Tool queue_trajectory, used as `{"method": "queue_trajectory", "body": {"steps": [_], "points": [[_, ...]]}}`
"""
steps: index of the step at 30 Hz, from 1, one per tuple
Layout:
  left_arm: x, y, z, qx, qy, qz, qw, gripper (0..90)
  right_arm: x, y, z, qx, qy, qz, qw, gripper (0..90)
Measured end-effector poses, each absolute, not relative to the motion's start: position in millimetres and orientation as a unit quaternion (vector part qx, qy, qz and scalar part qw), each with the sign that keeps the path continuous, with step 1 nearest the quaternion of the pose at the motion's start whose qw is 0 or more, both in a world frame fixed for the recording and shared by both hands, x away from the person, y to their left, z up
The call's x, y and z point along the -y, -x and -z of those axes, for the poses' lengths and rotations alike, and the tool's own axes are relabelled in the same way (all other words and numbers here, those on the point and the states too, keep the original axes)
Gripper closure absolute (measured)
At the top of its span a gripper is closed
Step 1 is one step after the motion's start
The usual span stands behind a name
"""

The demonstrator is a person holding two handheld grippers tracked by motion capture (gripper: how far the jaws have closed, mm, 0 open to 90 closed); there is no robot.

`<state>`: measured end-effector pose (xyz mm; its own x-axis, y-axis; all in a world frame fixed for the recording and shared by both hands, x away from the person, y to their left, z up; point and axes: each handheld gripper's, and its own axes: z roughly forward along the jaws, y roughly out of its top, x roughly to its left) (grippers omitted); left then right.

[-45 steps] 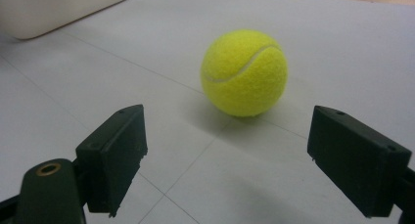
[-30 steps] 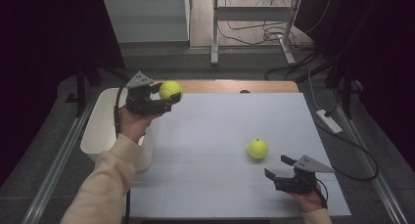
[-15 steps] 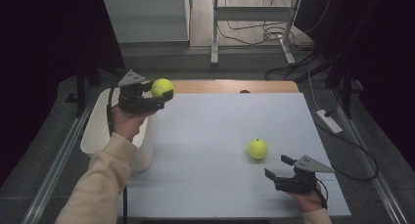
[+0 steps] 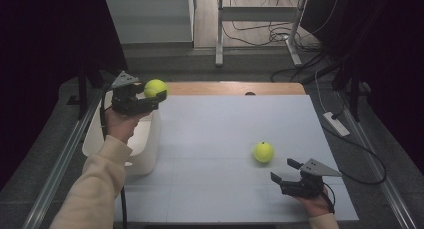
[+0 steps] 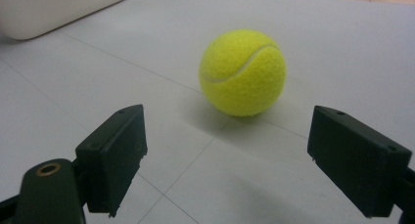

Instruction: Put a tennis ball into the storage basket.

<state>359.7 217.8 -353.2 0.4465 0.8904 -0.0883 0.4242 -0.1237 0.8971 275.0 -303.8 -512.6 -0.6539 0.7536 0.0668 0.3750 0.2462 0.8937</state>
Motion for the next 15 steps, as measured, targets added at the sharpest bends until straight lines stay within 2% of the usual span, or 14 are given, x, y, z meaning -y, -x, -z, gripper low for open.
{"method": "queue_trajectory", "body": {"steps": [15], "points": [[-232.1,-361.7,357.9,-0.482,-0.703,-0.262,0.452,27.0,304.4,-274.3,512.3,-0.765,-0.368,-0.491,0.193,14.8]]}}
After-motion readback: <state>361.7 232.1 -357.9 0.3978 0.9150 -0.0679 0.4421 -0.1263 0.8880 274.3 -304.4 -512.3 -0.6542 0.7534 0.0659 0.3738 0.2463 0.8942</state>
